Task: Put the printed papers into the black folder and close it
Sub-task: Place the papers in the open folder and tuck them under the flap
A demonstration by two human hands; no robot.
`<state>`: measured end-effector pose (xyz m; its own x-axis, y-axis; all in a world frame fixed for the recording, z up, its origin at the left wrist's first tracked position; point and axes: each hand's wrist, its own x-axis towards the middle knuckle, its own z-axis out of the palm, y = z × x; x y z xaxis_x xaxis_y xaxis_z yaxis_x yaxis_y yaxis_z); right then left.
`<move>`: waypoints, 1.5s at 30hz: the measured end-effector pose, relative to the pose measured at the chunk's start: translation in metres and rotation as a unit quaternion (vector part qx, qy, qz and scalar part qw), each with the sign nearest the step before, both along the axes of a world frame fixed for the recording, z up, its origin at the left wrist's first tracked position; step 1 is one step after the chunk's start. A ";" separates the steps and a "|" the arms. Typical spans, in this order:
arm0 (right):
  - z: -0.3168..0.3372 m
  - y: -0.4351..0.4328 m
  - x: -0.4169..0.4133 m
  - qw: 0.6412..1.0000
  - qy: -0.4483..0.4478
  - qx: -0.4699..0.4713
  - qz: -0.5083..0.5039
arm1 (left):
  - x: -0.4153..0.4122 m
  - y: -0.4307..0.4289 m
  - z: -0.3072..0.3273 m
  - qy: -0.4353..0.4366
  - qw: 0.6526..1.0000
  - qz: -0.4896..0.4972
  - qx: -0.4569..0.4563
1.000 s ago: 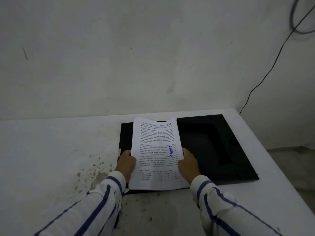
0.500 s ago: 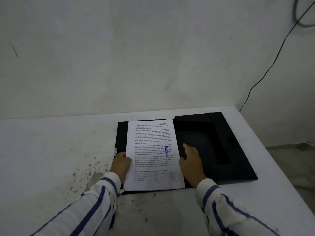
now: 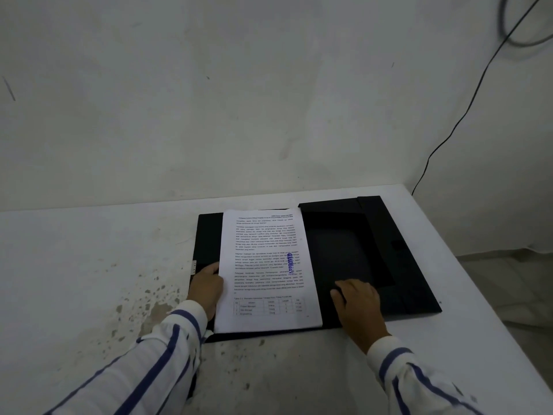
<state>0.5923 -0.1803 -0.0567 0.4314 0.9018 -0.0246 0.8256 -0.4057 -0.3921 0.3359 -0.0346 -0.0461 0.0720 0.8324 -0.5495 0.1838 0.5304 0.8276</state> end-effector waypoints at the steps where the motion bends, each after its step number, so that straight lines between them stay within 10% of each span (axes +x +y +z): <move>1: 0.000 0.000 0.000 1.000 0.004 0.003 0.001 | 0.003 0.000 0.000 -0.002 1.000 -0.002 -0.002; 22: 0.007 -0.019 0.024 0.995 0.007 0.096 0.028 | 0.101 -0.027 -0.004 -0.004 0.998 -0.066 -0.018; 45: 0.004 -0.034 0.084 0.996 -0.026 -0.003 -0.089 | 0.191 -0.052 -0.005 -0.008 0.998 -0.062 -0.017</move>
